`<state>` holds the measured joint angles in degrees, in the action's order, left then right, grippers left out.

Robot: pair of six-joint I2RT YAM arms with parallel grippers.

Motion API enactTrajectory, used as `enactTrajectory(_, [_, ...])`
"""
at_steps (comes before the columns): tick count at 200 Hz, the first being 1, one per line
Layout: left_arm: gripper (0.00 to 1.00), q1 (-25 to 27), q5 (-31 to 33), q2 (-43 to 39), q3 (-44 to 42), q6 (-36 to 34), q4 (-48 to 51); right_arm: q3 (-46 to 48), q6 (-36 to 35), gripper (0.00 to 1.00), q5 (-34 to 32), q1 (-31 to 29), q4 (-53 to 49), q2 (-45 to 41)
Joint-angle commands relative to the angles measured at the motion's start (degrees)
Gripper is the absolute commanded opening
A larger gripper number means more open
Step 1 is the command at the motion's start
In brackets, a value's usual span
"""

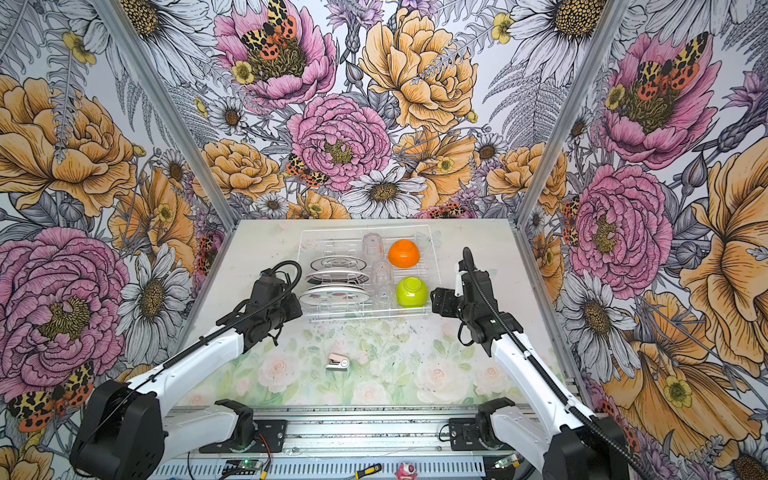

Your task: Unload the mixed dishes from the dish rack

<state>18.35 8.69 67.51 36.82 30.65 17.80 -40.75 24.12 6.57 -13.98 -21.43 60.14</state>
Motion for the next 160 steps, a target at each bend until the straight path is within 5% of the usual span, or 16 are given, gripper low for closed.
enactTrajectory(1, [0.17,-1.31,-0.91,-0.27,-1.49,-1.95,4.35,-2.83,-1.61,0.71,-0.77,-0.77,-0.52,2.89])
enactTrajectory(133, [0.21,0.18,-3.96,-4.16,-4.90,-2.04,1.53,-1.24,-0.13,0.33,-6.11,-3.85,-0.56,8.68])
enactTrajectory(160, [0.22,0.79,-3.67,-3.82,-5.53,-2.21,1.14,0.42,-0.04,0.17,-6.61,-4.28,-0.54,8.42])
